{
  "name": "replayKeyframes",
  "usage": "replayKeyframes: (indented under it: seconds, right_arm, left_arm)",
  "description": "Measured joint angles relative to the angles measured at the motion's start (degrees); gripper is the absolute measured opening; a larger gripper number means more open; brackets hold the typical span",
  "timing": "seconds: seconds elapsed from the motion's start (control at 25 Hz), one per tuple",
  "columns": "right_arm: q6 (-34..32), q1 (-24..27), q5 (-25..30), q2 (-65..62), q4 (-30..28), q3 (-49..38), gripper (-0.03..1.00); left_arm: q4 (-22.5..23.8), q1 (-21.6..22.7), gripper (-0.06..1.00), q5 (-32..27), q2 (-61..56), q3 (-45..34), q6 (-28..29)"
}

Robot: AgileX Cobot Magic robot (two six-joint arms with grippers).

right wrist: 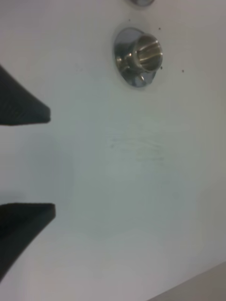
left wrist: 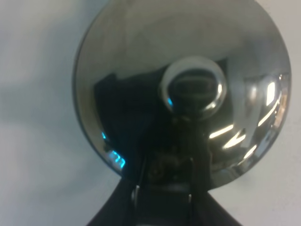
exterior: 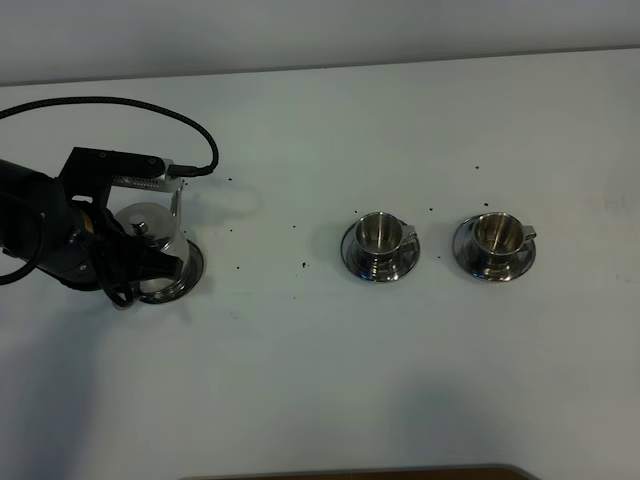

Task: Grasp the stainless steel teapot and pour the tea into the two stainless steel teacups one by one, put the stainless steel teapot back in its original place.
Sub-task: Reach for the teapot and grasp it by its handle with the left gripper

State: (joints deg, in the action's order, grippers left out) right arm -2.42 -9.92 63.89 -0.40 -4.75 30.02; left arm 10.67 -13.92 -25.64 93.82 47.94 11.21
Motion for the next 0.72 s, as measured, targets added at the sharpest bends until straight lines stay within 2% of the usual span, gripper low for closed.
replayKeyframes:
  seconds: [0.72]
  right_arm:
    - [0.0, 0.0, 0.0, 0.0, 0.0, 0.0, 0.39]
  left_arm:
    - [0.0, 0.0, 0.28, 0.7, 0.0, 0.0, 0.1]
